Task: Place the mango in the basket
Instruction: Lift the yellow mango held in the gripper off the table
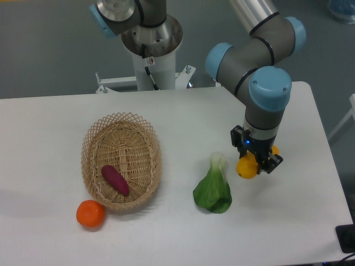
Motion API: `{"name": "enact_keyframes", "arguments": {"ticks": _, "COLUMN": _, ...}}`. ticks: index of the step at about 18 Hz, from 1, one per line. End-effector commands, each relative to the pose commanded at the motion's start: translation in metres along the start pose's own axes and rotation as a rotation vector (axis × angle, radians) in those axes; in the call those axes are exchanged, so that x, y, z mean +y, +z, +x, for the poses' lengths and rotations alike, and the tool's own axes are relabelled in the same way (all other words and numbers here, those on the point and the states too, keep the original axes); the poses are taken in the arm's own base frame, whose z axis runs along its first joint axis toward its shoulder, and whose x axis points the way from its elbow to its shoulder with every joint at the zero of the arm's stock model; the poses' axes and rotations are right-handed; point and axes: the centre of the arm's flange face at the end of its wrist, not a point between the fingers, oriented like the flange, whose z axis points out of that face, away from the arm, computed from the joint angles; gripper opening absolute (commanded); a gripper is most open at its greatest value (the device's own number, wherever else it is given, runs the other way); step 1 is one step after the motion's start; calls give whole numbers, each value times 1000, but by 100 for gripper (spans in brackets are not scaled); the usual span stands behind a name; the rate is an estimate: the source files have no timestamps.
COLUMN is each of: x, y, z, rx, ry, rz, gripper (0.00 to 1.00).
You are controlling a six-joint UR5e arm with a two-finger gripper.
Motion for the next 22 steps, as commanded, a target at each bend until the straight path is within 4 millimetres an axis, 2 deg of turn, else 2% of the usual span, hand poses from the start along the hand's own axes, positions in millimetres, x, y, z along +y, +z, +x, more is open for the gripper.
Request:
{"name": "enact_keyframes", "arguments": {"ticks": 10, "x": -5, "y": -2, "z": 1, "rx": -3, "ry": -37, "rz": 3, "gripper": 45}}
{"name": "enact_keyframes", "arguments": {"ticks": 17, "x": -20, "y": -2, "z": 6, "rx": 4, "ry": -52, "rz": 35, "gripper": 45}}
{"name": "enact_keyframes", "arguments": {"ticks": 20, "x": -36, "y": -3, "z": 14, "rx": 7, "ry": -56, "rz": 44, "gripper": 45}}
{"name": "enact_keyframes", "arguments": {"ticks": 21, "x": -45, "y": -3, "z": 18, "rx": 9, "ry": -57, "rz": 46, "gripper": 45}}
{"name": "enact_keyframes", "arguments": {"ticks": 22, "x": -63, "y": -6, "z": 26, "rx": 8, "ry": -62, "rz": 49, "gripper": 45}}
